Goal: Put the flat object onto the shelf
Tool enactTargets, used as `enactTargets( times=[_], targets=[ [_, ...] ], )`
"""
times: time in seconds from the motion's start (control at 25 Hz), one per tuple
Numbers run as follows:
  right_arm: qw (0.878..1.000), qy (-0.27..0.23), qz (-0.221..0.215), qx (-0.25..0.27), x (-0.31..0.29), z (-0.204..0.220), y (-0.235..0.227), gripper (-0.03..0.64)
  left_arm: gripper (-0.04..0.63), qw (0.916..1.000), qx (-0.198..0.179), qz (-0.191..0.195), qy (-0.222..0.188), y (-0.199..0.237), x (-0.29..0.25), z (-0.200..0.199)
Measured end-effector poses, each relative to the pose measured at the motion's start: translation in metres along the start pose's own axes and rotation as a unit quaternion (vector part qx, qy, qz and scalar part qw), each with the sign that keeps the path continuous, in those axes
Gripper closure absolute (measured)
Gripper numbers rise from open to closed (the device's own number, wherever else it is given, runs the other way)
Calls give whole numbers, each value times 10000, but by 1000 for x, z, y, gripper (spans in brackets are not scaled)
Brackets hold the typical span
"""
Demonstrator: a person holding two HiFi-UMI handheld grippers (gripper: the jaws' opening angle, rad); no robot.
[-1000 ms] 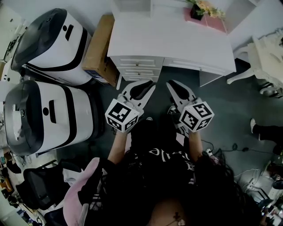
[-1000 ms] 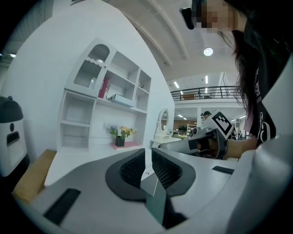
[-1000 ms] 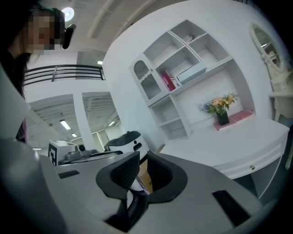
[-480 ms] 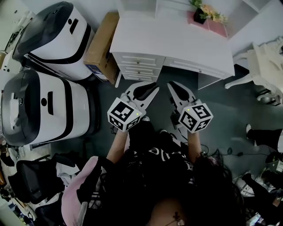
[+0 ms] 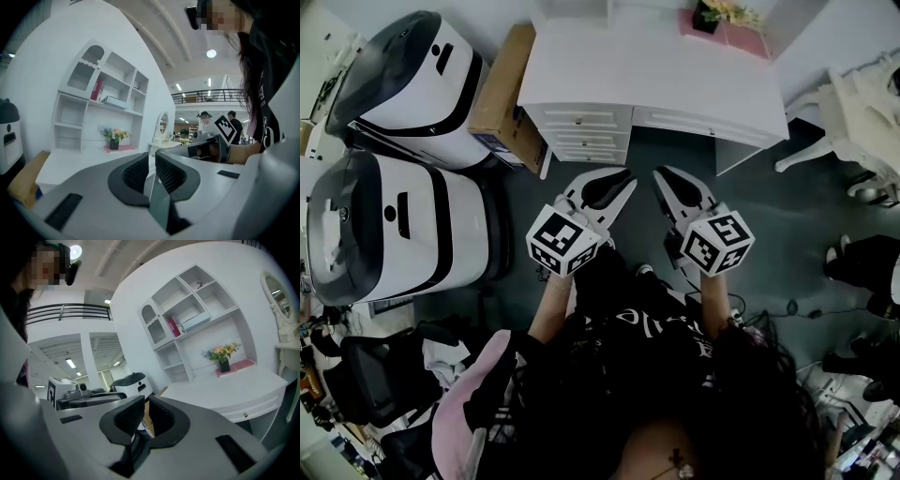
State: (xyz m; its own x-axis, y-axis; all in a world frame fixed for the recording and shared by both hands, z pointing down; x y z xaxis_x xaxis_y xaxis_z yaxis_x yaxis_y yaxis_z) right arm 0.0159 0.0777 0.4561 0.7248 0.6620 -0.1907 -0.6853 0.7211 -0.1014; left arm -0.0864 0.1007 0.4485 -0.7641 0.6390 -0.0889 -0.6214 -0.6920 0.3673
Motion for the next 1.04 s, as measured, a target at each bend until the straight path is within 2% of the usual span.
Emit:
enactTargets(
  times=[0.48, 1.04],
  targets=[
    [9998, 12, -138, -117, 35, 10, -12, 554, 554, 9999, -12, -39, 144, -36, -21, 13],
    [9997, -24, -197, -127, 34, 7, -22, 554, 554, 9998, -91, -100, 137, -33, -29, 8]
  ],
)
Point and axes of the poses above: the fingertips, and each gripper's own axes: x backward along the fingers, y to its left, z out of its underside, the point moved 4 cm from there along x, backward along the fingers, and after that the axes turned 15 degrees about x, right-handed, at the moved point
